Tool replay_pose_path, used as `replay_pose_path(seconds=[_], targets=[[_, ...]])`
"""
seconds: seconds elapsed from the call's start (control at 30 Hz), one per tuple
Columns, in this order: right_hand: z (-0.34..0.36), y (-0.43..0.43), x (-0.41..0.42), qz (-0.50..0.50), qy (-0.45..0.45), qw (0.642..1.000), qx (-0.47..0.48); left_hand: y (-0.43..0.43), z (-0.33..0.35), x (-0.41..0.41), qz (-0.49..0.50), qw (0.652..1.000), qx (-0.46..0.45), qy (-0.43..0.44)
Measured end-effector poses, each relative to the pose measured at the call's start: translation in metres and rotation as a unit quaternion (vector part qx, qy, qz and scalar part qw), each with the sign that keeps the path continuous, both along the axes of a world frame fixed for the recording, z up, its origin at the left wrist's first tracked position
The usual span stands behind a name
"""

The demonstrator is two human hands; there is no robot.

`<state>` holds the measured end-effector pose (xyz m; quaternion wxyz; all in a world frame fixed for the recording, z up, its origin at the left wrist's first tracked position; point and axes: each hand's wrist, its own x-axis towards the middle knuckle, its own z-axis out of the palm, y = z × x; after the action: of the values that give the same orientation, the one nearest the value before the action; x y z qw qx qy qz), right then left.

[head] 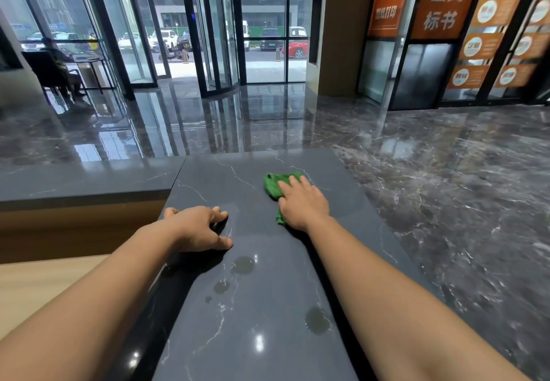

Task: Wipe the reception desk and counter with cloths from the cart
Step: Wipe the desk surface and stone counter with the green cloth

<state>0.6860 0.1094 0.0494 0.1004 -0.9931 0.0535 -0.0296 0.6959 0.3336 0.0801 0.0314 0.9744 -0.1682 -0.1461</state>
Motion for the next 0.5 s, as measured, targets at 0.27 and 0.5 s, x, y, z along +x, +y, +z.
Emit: replay_pose_path(seconds=[0.27,0.5], targets=[[0.003,-0.076,-0.029,-0.14,0.011,0.99,0.001,0.004,-0.002,-0.002,-0.026,1.0,0.003,-0.004],[0.006,-0.058,-0.044,-0.184,0.044,0.982,0.001,0.021,-0.007,-0.02,-0.042,0.993,-0.044,-0.102]])
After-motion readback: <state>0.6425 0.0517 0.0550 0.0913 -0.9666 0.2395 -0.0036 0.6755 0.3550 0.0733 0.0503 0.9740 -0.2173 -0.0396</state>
